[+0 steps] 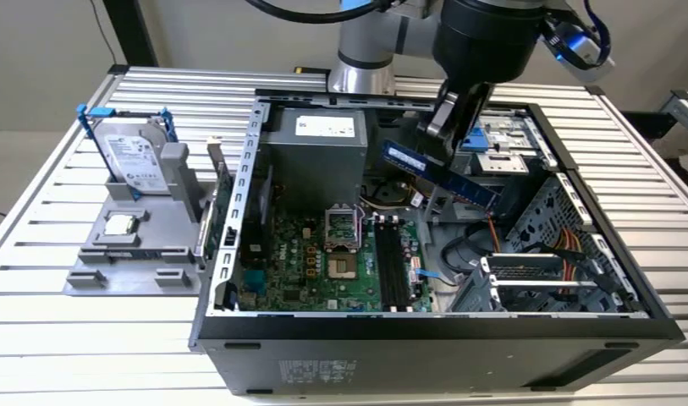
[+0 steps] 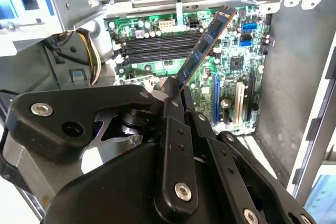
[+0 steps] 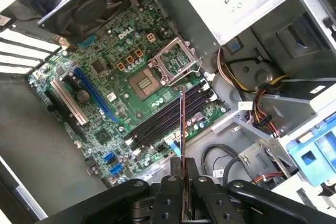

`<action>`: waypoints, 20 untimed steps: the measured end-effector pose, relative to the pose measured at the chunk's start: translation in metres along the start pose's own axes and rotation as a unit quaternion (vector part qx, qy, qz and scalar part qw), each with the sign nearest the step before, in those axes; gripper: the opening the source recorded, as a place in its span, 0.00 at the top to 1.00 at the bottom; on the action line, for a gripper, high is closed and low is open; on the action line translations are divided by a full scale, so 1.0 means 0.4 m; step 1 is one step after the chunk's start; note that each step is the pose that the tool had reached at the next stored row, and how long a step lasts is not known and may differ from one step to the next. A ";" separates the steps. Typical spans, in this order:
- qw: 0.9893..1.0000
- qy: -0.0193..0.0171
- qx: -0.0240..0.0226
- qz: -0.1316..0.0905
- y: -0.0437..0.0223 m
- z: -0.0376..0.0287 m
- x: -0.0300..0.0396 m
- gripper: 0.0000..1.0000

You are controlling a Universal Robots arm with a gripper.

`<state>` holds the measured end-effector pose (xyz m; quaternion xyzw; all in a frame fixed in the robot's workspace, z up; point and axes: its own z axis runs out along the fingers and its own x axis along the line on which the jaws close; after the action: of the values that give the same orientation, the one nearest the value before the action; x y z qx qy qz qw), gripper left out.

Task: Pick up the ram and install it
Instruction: 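Insert the ram into the slot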

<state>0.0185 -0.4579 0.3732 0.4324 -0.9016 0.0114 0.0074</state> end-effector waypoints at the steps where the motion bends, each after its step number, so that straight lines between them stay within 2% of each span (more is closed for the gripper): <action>1: 1.000 0.000 0.000 0.005 0.000 0.000 0.000 1.00; 5: 1.000 0.000 -0.001 0.029 0.000 0.000 0.000 1.00; 10: 0.998 0.001 -0.001 0.056 0.000 0.000 0.000 1.00; 20: 0.995 0.001 -0.002 0.103 0.000 0.000 0.000 1.00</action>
<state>0.0188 -0.4579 0.3731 0.3373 -0.9413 0.0106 0.0086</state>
